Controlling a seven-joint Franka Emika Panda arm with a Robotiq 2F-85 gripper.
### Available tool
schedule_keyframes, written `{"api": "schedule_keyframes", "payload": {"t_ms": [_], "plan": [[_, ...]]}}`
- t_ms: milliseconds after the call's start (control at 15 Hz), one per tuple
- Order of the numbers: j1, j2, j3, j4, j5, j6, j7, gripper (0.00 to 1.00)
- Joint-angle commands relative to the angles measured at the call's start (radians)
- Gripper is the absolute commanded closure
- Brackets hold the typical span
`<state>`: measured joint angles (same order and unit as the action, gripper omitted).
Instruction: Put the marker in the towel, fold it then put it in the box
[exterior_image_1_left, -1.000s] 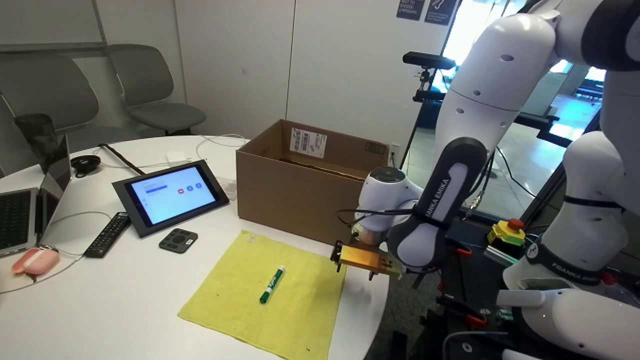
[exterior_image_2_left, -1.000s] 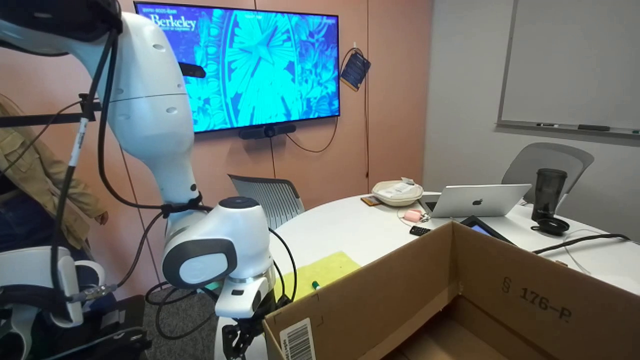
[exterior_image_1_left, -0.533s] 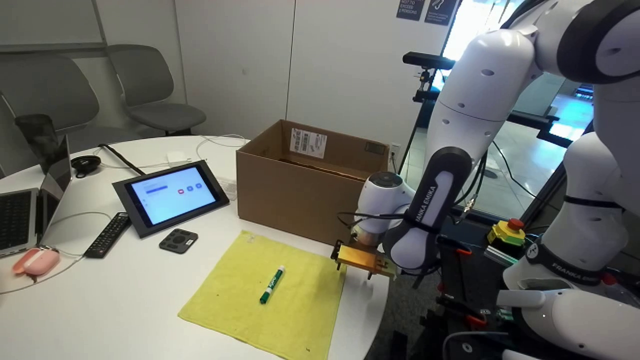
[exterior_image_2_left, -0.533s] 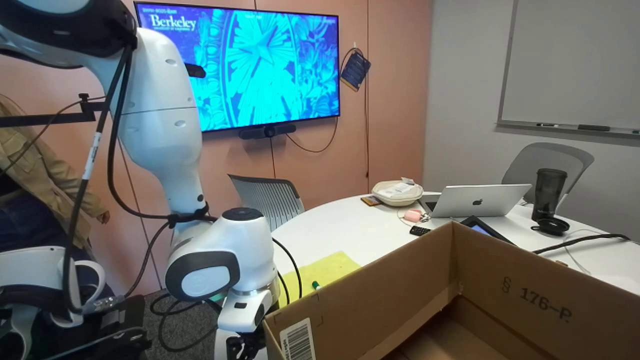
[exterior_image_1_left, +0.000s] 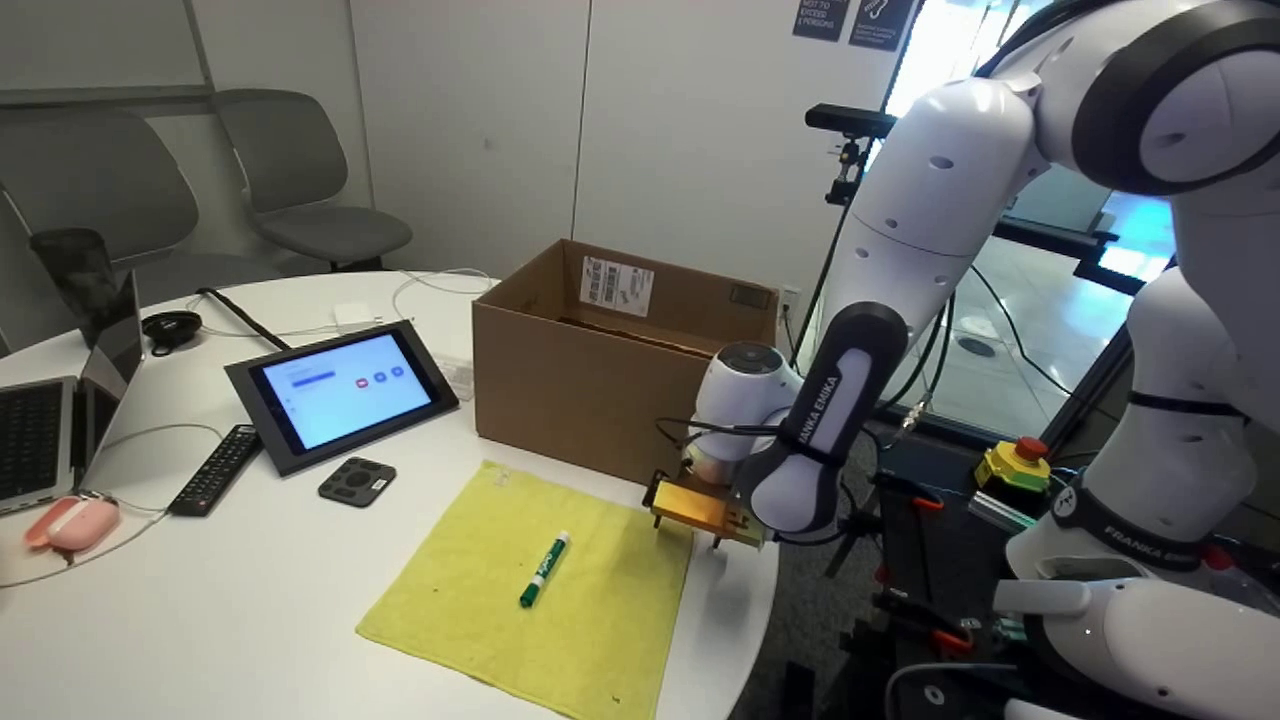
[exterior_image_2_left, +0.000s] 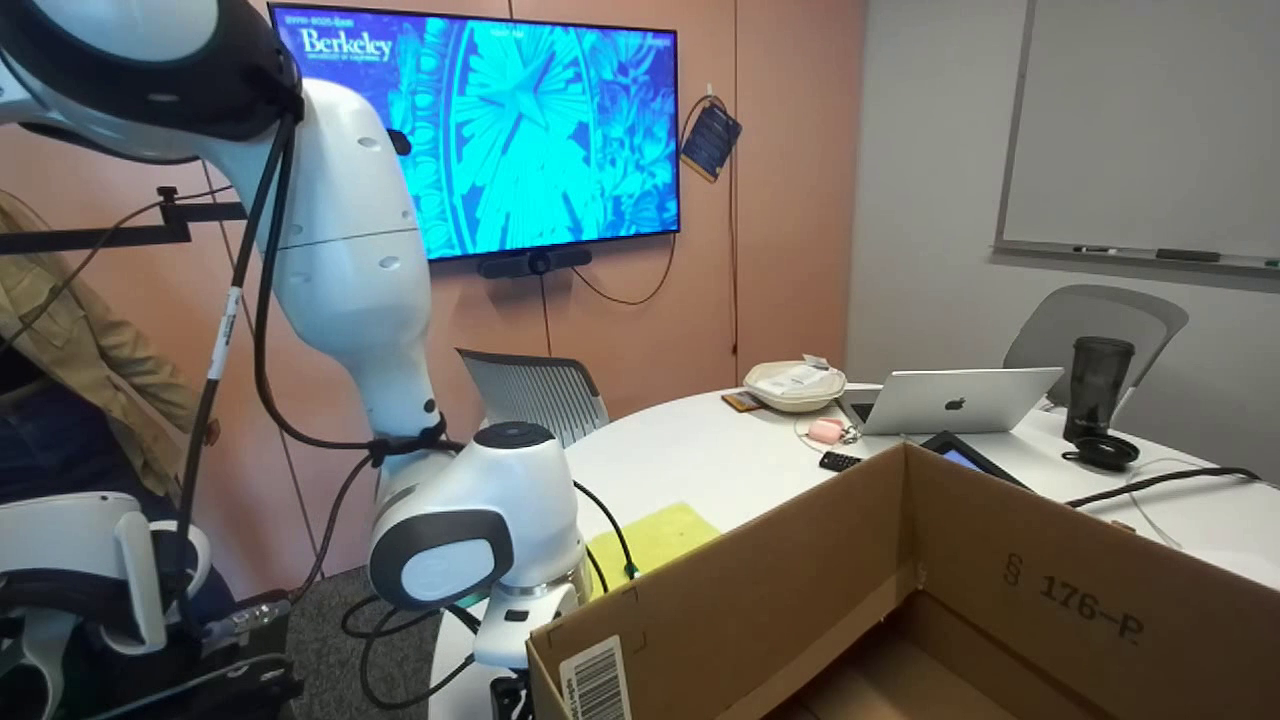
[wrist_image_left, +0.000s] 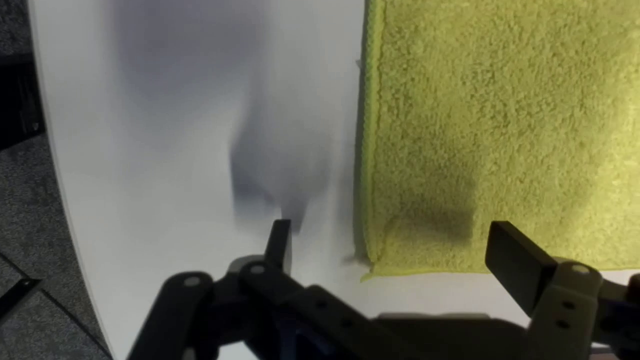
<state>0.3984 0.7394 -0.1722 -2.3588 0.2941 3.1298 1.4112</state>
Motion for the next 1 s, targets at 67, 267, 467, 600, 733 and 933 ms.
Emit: {"api": "schedule_keyframes", "payload": {"t_ms": [67, 267, 467, 600, 733, 933], "plan": [[-0.017, 0.069, 0.006, 0.087, 0.013, -0.001, -0.016, 0.0], [-0.021, 0.096, 0.005, 0.115, 0.013, -0.013, -0.018, 0.0], [-0.023, 0.093, 0.008, 0.112, 0.012, -0.019, -0.018, 0.04], [-0.02, 0.087, 0.008, 0.107, 0.012, -0.022, -0.018, 0.25], [-0.009, 0.081, 0.0, 0.102, 0.012, -0.024, -0.015, 0.38], [0.005, 0.067, -0.009, 0.092, 0.013, -0.025, -0.011, 0.55]]}}
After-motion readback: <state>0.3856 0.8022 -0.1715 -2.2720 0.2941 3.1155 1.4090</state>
